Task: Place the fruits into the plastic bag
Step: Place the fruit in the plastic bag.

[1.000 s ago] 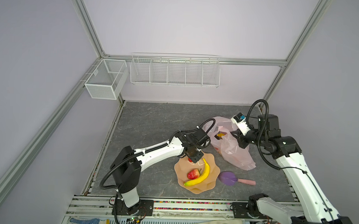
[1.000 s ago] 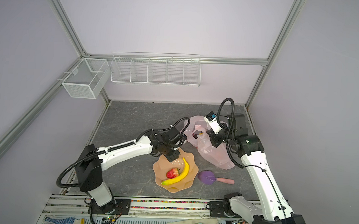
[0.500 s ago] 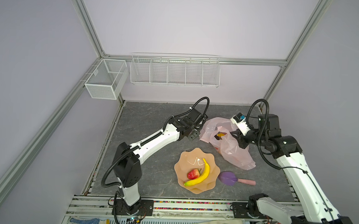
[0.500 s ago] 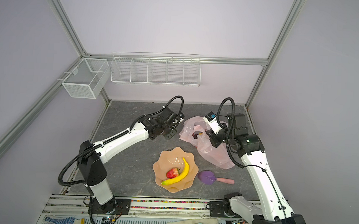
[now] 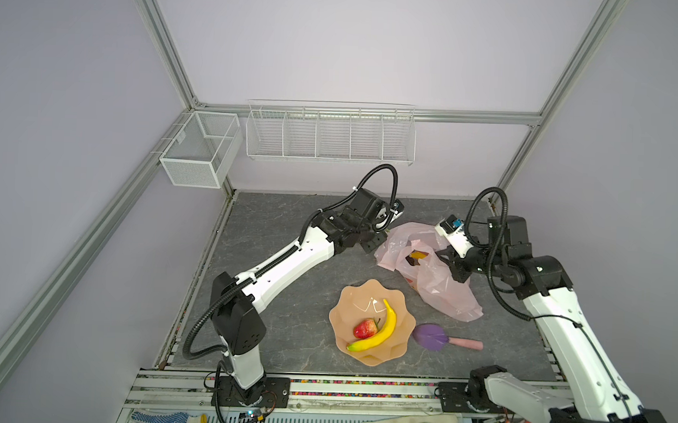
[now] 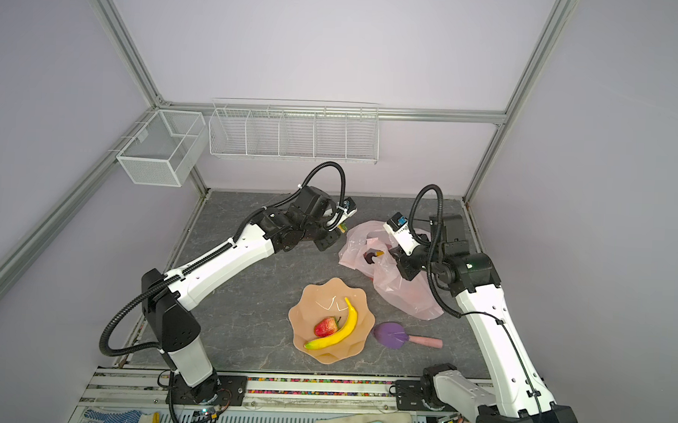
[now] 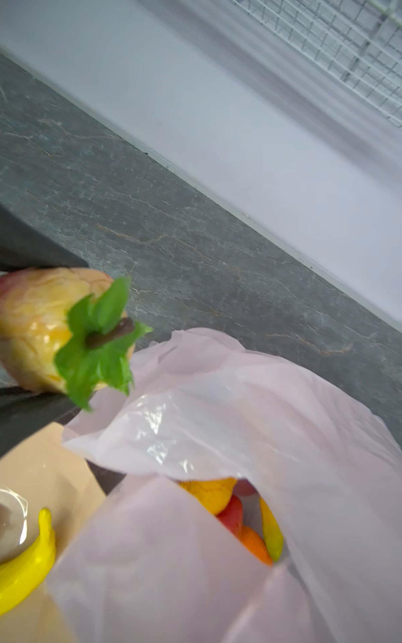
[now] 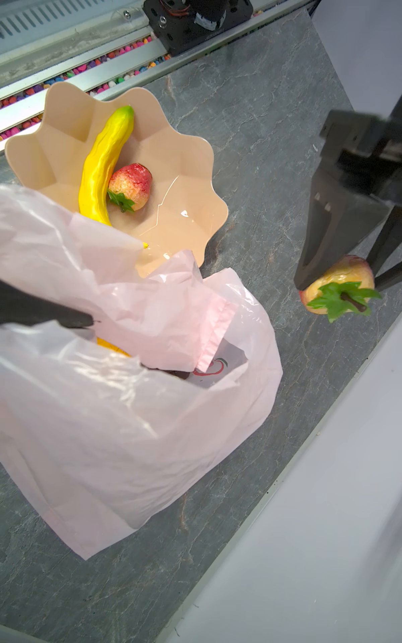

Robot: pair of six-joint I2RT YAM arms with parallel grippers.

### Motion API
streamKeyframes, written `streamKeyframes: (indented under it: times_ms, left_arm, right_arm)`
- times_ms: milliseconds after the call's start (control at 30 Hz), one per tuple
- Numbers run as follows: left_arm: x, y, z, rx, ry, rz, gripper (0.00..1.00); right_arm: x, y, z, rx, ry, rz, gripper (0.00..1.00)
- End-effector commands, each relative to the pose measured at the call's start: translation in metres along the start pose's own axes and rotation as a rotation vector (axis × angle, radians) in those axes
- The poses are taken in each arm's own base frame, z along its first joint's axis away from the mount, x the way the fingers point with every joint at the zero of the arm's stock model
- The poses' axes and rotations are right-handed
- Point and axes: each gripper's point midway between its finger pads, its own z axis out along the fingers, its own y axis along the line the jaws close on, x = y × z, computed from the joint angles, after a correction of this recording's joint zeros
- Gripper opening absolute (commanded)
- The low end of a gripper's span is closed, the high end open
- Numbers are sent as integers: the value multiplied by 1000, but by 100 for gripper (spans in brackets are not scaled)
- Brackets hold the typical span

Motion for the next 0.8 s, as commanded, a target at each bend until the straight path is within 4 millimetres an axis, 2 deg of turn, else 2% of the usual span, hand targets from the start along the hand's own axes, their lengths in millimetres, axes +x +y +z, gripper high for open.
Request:
streamKeyframes:
  times_ms: [0,167,267,467,600,767]
  left_arm:
    - [-35,-16,-25,128,-131,-50,33]
    - [-35,-38,-28,258,-126,-130,33]
    - [-33,-50,-21,326,-107,-180,33]
    - [-35,-57,5,375,-92,-239,33]
    - [-33,-54,31,352,-60,-248,33]
    - [-35,-60,64,393,-40,-250,34]
  right_arm:
    - [-2,4,-3,-12,0,-38,7]
    - [0,4,-4,-11,3,-43,7]
    - [1,5,-4,-13,5,-46,6]
    - [0,6,-4,-20,-1,-47,7]
    - [-1,10,-6,-37,-10,-48,7]
    - [-1,15,-7,-62,-21,-44,6]
